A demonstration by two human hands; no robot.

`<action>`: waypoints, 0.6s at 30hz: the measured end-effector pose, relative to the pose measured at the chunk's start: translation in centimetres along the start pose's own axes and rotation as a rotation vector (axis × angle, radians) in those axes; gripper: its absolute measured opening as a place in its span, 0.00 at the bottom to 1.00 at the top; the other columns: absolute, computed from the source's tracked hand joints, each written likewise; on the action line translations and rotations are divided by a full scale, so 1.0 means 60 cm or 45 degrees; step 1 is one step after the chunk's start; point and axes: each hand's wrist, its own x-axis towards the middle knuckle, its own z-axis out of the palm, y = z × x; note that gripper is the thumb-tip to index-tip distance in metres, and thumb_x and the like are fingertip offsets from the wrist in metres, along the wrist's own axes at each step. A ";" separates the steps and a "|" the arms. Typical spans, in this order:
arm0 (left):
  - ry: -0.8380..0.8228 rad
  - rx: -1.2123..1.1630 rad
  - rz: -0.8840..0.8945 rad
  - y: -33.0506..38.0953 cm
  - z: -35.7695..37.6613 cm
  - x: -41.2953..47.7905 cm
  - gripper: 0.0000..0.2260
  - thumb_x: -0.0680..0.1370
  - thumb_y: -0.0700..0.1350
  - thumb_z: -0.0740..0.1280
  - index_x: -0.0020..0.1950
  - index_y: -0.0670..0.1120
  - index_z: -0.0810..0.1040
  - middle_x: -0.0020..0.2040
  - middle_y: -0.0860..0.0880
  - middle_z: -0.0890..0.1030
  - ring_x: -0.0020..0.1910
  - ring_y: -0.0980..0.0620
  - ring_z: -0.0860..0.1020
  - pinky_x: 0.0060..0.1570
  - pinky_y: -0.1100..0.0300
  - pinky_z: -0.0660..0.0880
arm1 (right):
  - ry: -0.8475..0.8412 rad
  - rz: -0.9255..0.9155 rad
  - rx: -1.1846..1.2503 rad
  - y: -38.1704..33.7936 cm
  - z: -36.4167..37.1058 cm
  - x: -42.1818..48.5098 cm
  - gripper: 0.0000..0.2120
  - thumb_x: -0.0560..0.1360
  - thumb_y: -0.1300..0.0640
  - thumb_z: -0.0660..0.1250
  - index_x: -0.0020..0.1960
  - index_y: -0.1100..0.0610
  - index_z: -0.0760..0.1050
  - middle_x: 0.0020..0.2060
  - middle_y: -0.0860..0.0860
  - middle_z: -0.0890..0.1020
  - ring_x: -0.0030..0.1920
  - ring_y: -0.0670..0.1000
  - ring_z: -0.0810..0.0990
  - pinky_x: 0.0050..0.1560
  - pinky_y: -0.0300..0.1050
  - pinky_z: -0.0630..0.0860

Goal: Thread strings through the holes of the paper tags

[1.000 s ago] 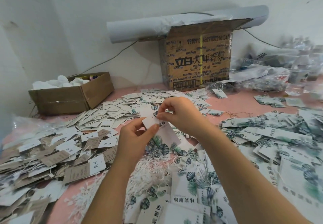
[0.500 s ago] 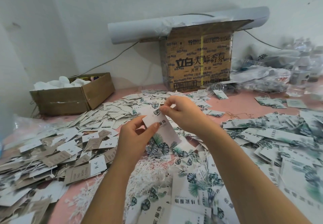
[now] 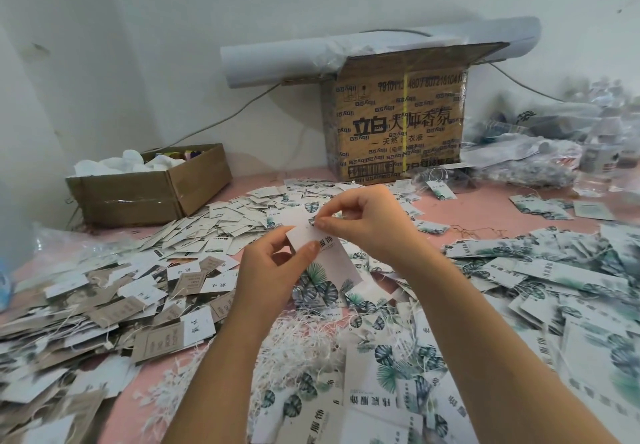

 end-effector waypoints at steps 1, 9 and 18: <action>-0.002 0.005 0.002 0.000 0.000 0.000 0.08 0.72 0.41 0.71 0.43 0.55 0.80 0.36 0.57 0.84 0.32 0.63 0.79 0.29 0.71 0.72 | 0.007 -0.002 -0.012 -0.001 0.001 0.000 0.04 0.71 0.61 0.72 0.38 0.54 0.81 0.19 0.44 0.65 0.20 0.43 0.60 0.24 0.30 0.57; -0.006 0.116 0.045 0.001 -0.002 0.001 0.07 0.73 0.43 0.72 0.43 0.56 0.80 0.39 0.50 0.84 0.38 0.50 0.82 0.40 0.47 0.79 | 0.017 -0.060 -0.265 -0.004 0.005 -0.001 0.06 0.70 0.60 0.71 0.36 0.52 0.79 0.14 0.42 0.66 0.20 0.44 0.63 0.24 0.32 0.58; -0.012 0.244 0.093 0.008 0.002 -0.001 0.05 0.74 0.47 0.70 0.44 0.58 0.79 0.41 0.45 0.83 0.41 0.41 0.81 0.41 0.40 0.78 | 0.089 -0.162 -0.578 -0.011 0.018 -0.003 0.04 0.73 0.57 0.68 0.43 0.54 0.82 0.22 0.40 0.66 0.25 0.40 0.63 0.28 0.38 0.63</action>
